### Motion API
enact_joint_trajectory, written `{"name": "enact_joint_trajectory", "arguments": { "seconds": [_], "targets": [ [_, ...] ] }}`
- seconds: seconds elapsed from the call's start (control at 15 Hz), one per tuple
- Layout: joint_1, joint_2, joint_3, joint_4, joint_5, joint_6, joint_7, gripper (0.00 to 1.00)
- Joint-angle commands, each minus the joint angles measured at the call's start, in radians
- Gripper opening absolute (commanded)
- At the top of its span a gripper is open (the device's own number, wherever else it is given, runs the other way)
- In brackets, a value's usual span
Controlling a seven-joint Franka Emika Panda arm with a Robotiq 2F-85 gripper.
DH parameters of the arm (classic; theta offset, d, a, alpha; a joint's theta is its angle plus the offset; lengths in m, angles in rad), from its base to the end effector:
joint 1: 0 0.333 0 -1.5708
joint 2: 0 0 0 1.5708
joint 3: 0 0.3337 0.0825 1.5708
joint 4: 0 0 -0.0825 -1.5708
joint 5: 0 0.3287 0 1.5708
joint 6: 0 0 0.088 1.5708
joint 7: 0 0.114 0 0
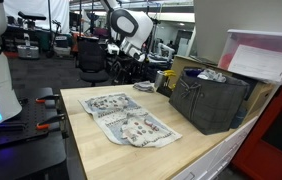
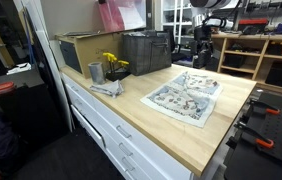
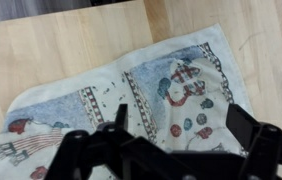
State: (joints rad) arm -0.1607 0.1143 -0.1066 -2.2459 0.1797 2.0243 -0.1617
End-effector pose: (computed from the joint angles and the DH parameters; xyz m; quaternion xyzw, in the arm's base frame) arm 0.4432 -0.1091 0.3441 -0.9783 0.1047 0.1478 0.1007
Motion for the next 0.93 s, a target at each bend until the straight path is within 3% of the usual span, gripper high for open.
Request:
{"name": "enact_joint_trajectory", "arguments": {
  "seconds": [0.0,0.27,0.33,0.87],
  "targets": [
    [-0.005,-0.074,-0.023,-0.042,-0.079,-0.048,-0.051,1.0],
    [0.002,-0.127,-0.029,-0.07,-0.123,-0.03,-0.01,1.0],
    [0.001,-0.062,-0.028,-0.03,-0.103,-0.029,-0.032,1.0],
    [0.002,-0.056,-0.027,-0.03,-0.103,-0.029,-0.032,1.0]
  ]
}}
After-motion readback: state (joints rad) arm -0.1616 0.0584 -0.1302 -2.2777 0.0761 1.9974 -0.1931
